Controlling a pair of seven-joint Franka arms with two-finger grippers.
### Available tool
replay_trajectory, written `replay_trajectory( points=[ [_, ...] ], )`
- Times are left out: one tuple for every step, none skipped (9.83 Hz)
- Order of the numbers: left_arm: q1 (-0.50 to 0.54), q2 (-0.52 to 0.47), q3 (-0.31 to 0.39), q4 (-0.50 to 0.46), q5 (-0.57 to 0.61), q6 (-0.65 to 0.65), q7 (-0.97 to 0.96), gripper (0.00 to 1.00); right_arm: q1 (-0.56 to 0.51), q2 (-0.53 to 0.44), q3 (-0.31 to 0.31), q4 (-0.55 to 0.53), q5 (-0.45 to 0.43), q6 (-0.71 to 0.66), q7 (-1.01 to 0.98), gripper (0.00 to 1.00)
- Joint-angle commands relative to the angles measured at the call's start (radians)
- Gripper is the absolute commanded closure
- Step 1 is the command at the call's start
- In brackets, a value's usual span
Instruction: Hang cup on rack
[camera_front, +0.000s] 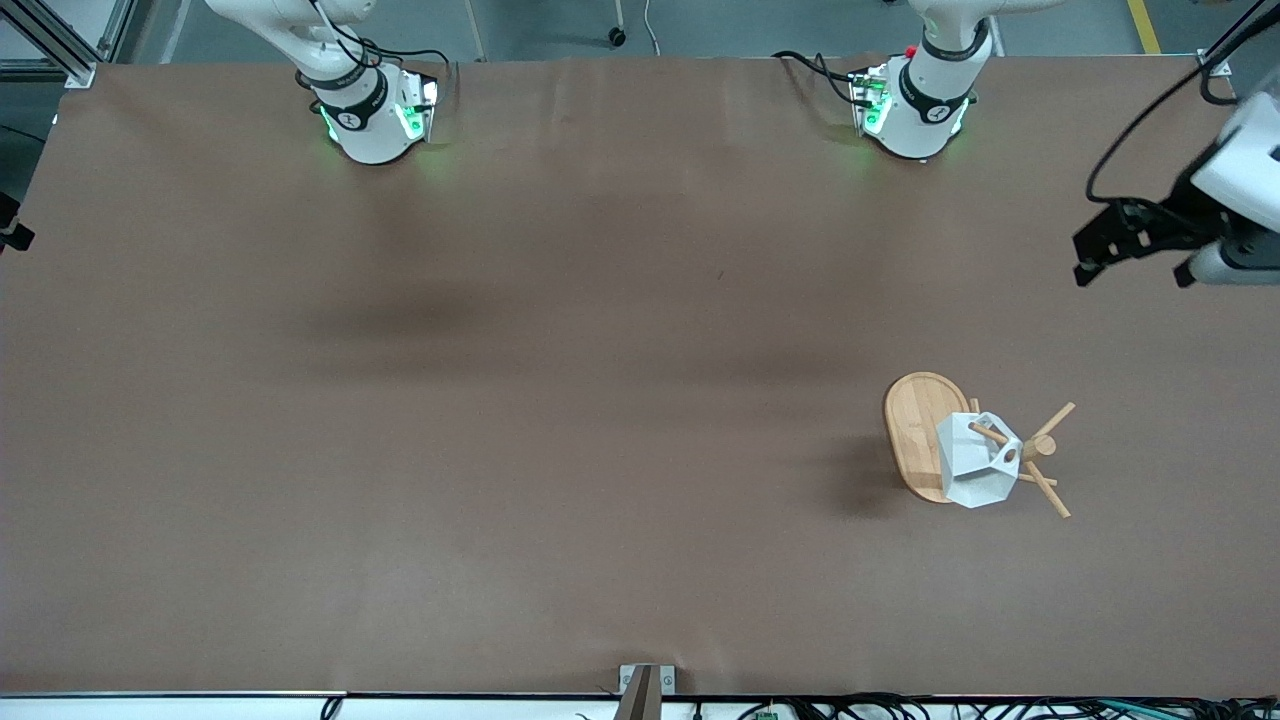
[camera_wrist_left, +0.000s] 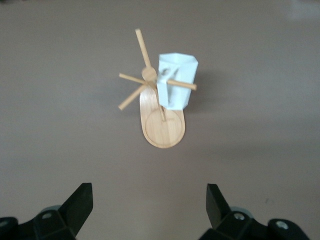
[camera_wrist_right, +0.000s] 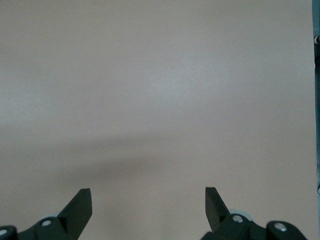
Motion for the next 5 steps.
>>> replay_trajectory(
  points=[
    [-0.055, -0.092, 0.054, -0.14, -0.028, 0.006, -0.008, 0.0, -0.015, -0.012, 0.013, -0.019, -0.009, 0.008, 0.004, 0.0],
    [-0.057, -0.092, 0.057, -0.134, -0.028, 0.0, 0.011, 0.0, -0.017, -0.012, 0.014, -0.019, -0.009, 0.008, 0.004, 0.0],
    [-0.057, -0.091, 0.059, -0.128, -0.03, 0.0, 0.013, 0.0, -0.017, -0.012, 0.013, -0.019, -0.01, 0.008, 0.004, 0.0],
    [-0.057, -0.091, 0.065, -0.127, -0.031, -0.001, 0.013, 0.0, -0.017, -0.012, 0.013, -0.019, -0.009, 0.008, 0.004, 0.0],
    [-0.057, -0.092, 0.065, -0.127, -0.031, -0.003, 0.012, 0.0, -0.017, -0.012, 0.013, -0.019, -0.009, 0.008, 0.004, 0.0]
  ],
)
